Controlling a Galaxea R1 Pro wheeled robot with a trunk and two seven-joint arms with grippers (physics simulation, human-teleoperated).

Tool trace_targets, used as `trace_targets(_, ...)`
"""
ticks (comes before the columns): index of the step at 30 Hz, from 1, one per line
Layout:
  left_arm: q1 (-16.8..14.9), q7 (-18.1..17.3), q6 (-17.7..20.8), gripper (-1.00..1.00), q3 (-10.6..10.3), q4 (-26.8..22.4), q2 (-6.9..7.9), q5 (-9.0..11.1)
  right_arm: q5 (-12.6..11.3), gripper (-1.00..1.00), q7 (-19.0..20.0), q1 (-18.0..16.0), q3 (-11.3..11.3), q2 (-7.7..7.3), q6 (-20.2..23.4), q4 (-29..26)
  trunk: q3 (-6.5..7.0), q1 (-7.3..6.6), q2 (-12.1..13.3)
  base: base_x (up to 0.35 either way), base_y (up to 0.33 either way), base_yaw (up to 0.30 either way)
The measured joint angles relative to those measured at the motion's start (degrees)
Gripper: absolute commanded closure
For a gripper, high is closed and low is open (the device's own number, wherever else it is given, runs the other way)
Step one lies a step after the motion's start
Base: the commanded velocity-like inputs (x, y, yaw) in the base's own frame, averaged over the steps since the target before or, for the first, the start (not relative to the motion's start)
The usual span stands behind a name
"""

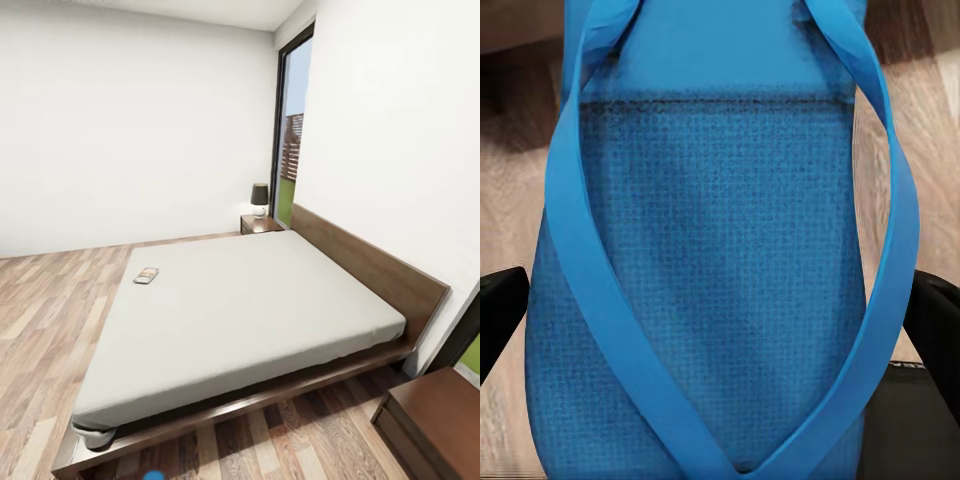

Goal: In the bedroom, move the book from the bed onto either nightstand, and place the two sandals side by side next to the bed.

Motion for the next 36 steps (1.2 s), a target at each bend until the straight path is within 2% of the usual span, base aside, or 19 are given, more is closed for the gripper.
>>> trace_targets(15, -0.05, 0.0, -0.04, 1.0, 0.01, 0.01, 0.0, 0.0, 0.17, 1.0, -0.03, 0.0, 0.0, -0.05, 0.0, 0.0, -0.65, 0.0, 0.0, 0.0, 0.0, 0.2)
trace_targets(36, -0.02, -0.01, -0.09, 1.0, 0.0, 0.02, -0.01, 0.01, 0.17, 1.0, -0.03, 0.01, 0.0, -0.15, 0.01, -0.03, -0.82, 0.0, 0.0, 0.0, 0.0, 0.014)
